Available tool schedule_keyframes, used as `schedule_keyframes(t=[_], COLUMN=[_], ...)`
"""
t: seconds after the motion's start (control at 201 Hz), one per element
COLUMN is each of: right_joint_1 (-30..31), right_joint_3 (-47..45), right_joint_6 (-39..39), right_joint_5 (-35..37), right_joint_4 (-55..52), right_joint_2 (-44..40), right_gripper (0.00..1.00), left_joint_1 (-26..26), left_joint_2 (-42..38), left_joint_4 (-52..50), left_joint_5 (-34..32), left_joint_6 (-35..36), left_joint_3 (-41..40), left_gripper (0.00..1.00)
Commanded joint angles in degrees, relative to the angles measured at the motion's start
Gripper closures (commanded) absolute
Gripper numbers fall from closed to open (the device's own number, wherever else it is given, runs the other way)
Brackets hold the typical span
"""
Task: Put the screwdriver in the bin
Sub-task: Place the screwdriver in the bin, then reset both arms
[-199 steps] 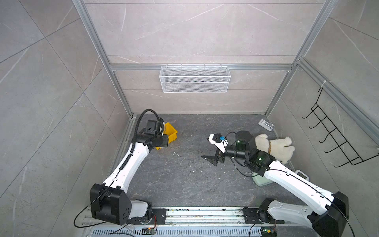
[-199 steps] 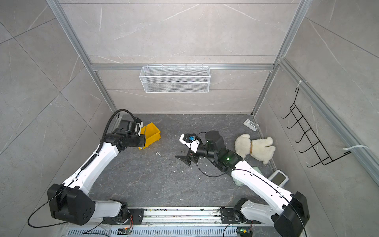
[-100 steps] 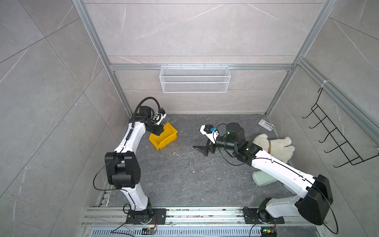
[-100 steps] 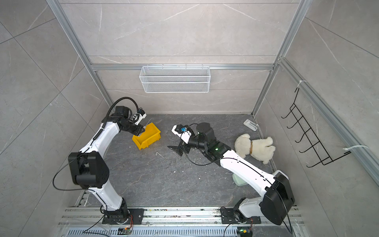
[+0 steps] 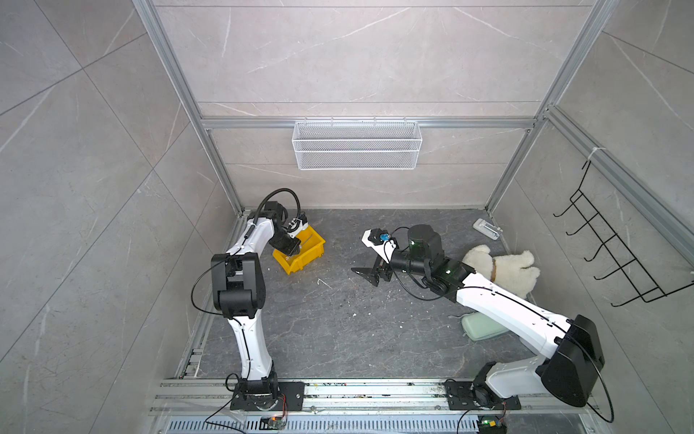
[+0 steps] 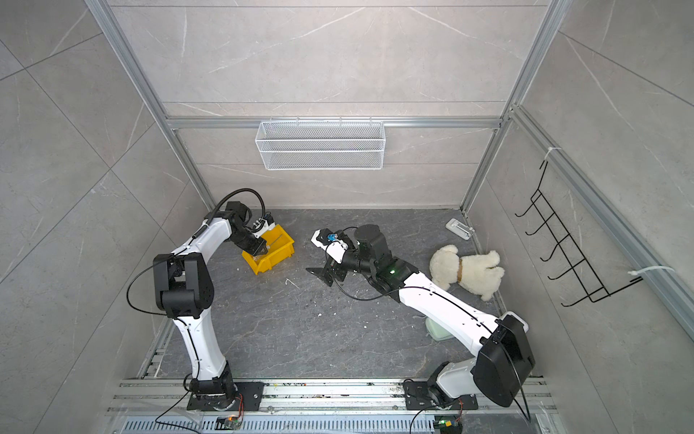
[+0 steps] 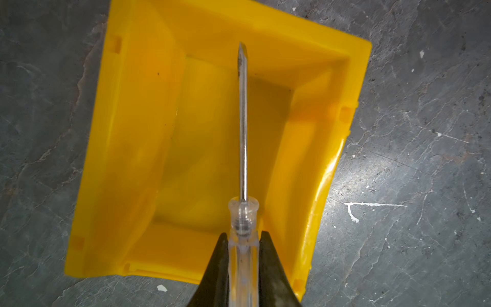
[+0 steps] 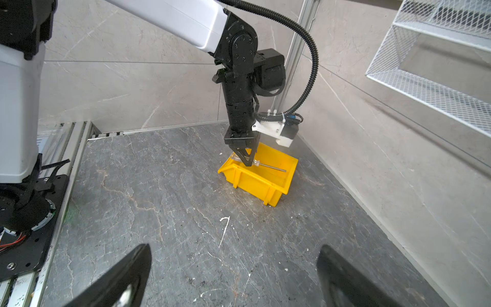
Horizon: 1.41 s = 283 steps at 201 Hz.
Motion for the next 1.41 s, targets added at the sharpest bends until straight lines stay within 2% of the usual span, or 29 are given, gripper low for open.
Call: schedule_keyframes(t=[0.0,0.159,0.433,0.648,0.862,1.091,1.24,1.405], right_joint_1=[0.8,1.0,1.0,1.1,1.0,0.7,-1.4,-8.5], right_joint_3=[2.2,2.2,2.0,1.1,-2.9,-10.9,-18.0,-27.5], right_joint_6=[-1.5,-1.8,-2.1,-1.7,0.6,1.8,3.9,7.2], right_joint_5=[0.9,0.8,1.2,1.7,6.2,18.2,24.9,30.4], right_joint_4=[-3.0,-3.3,-3.0,-2.4,3.3,10.0,13.7,18.7], right_joint_2=[0.5,0.0,-0.2,-1.4,-3.2,-8.3,-12.5,-17.7], right_gripper=[0.01,0.01,0.01,0.01,0.01,0.01,0.01,0.01], left_joint_1=[0.2,0.2,0.2,0.2,0.2,0.1,0.2,0.2], left_joint_2=[2.0,2.0,-2.4,-8.0,-17.8,-35.5,-48.6,-60.9], left_joint_4=[-0.5,-1.6,-2.0,-0.4,5.7,22.3,34.9,50.5], left_joint_5=[-1.4,-2.5,-3.9,-6.1,-2.9,-2.4,-6.5,-13.2], left_joint_6=[1.1,1.2,0.3,-1.5,-9.6,-19.5,-25.5,-29.2], left_joint_3=[1.3,2.0,3.7,4.3,-1.3,-21.5,-39.0,-58.7], left_gripper=[0.98,0.78,0.43,0.31,0.22,0.17,0.14,0.13])
